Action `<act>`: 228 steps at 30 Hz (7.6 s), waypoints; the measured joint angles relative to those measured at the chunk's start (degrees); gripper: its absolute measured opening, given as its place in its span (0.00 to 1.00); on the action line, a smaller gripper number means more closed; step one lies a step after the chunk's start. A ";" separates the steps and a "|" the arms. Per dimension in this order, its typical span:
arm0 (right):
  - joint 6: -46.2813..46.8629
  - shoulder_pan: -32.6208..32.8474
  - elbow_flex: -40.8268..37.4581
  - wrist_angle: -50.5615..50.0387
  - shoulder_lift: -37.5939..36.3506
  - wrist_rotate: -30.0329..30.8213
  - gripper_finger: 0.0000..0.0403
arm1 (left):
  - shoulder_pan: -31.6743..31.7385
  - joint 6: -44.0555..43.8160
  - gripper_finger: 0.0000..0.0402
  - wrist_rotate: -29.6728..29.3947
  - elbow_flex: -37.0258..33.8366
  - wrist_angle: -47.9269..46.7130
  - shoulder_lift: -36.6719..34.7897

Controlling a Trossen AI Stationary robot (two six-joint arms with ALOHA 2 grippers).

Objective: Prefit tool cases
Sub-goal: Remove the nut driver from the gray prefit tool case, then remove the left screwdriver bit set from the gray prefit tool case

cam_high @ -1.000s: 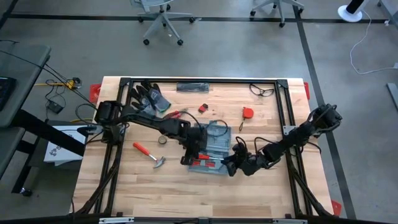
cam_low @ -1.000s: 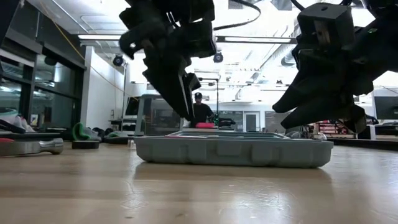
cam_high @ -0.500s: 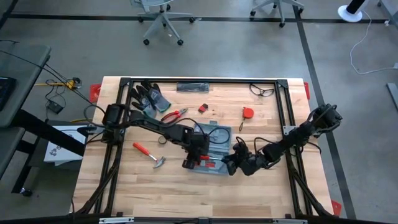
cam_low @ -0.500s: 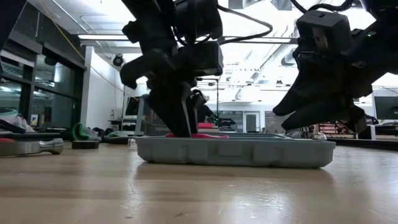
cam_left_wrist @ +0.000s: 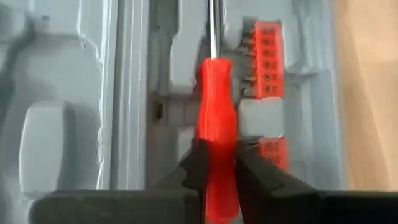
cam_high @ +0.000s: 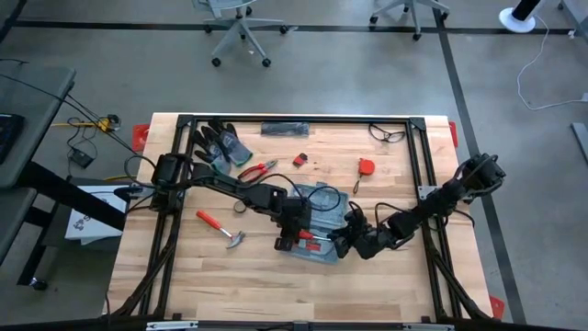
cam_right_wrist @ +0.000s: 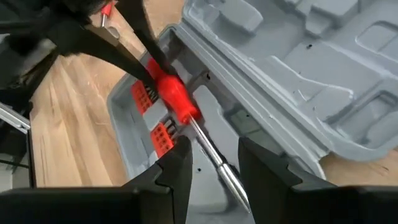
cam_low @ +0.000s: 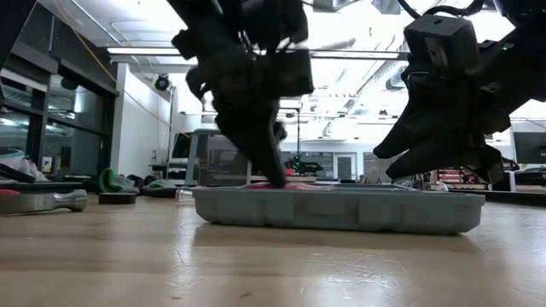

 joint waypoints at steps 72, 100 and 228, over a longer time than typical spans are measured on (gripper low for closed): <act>-5.43 -2.60 0.00 1.77 -5.33 3.30 0.31 | 0.90 -6.12 0.46 -4.81 -9.07 6.51 -14.22; -5.60 -2.75 0.00 0.24 -5.31 4.26 0.31 | -2.15 4.05 0.44 -5.62 -8.55 7.33 -5.07; -1.56 -3.87 -0.02 -3.14 -5.29 2.27 0.31 | 15.75 -21.18 0.00 -8.20 -23.19 8.79 -13.11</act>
